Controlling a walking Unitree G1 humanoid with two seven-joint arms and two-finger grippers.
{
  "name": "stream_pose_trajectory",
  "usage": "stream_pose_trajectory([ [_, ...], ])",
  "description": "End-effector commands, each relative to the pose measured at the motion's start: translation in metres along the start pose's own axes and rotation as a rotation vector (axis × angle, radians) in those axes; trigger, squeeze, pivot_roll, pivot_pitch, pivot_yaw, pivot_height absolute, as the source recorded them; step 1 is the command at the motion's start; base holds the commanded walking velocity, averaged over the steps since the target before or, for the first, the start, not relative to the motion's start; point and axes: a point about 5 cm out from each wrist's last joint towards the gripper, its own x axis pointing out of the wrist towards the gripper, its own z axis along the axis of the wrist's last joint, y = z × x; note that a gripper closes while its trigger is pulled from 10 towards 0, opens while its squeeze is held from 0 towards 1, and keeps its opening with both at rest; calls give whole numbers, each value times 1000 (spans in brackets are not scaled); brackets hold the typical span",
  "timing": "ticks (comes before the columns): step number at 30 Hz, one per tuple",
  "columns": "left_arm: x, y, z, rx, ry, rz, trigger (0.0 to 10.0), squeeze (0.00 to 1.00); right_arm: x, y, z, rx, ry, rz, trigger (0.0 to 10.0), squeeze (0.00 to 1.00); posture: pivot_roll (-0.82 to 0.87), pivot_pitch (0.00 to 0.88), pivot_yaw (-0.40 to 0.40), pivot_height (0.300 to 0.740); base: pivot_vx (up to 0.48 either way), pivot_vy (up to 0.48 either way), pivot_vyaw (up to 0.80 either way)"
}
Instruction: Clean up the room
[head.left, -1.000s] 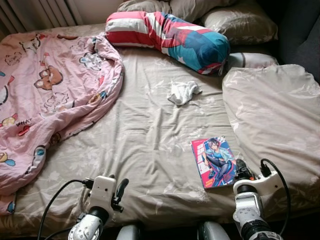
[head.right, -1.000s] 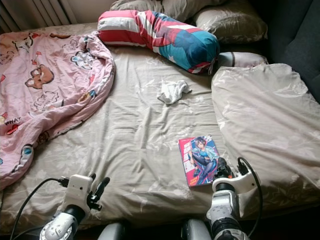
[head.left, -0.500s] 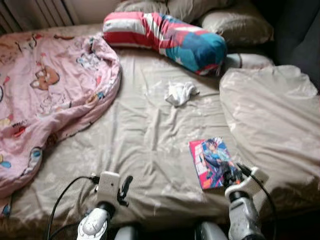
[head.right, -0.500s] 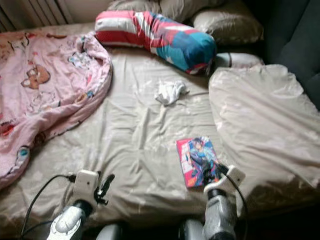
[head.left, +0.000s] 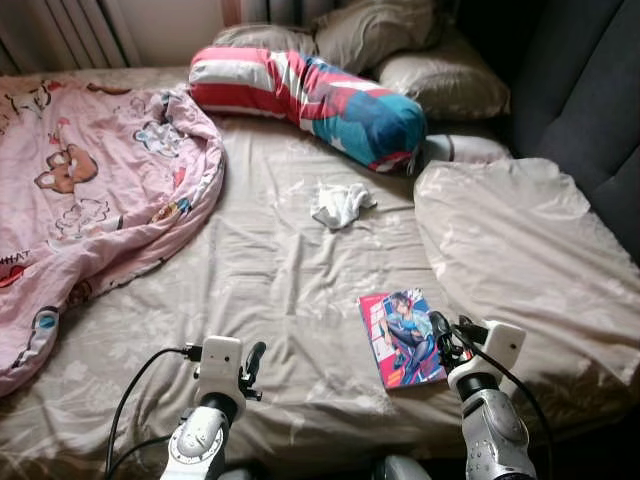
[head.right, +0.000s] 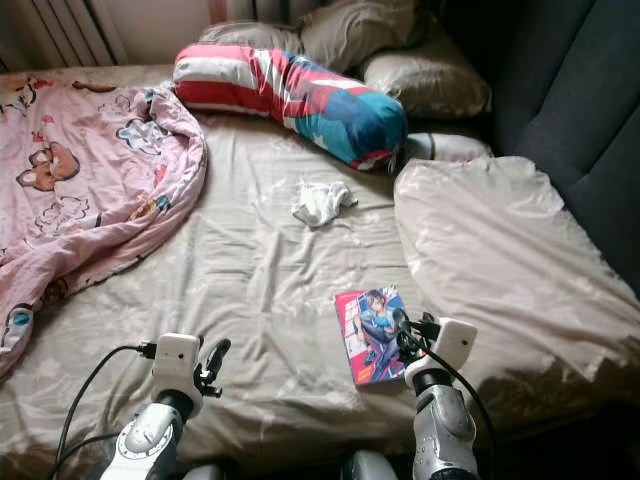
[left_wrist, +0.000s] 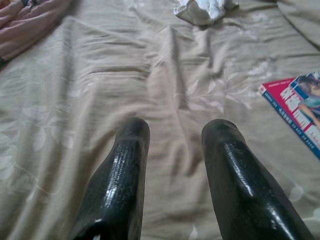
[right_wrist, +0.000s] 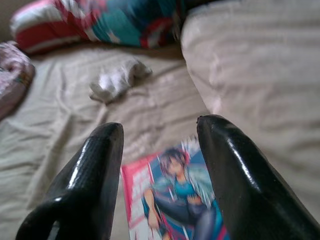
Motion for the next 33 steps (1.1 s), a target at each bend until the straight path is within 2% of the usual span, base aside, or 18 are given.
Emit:
stream_pose_trajectory([
  [1,-3,1,-7,-16,14,19,10000,0,-4,-5,-3,-18,20,-9,10000,0,-81,131,-53,672,0,0,0],
  [13,0,2,-11,-29,18,25,10000,0,-10,-4,-11,-37,46,-17,10000,0,-87,119,-45,706,0,0,0],
  [18,-1,21,-28,-59,103,101,10000,0,-13,-9,-18,-45,86,-39,10000,0,-90,76,-31,730,0,0,0],
  [23,-1,32,-39,-93,158,150,10000,0,-15,-14,-23,-63,130,-62,10000,0,-82,23,-31,740,0,0,0],
  [24,-2,33,-43,-93,177,159,10000,0,-17,-16,-26,-67,152,-69,10000,0,-77,0,-33,740,0,0,0],
  [29,-9,38,-62,-94,283,188,10000,0,-27,-26,-41,-100,258,-100,10000,0,-64,0,-43,740,0,0,0],
  [33,-20,43,-79,-107,373,219,10000,0,-41,-37,-55,-136,365,-134,10000,0,-56,0,-52,740,0,0,0],
])
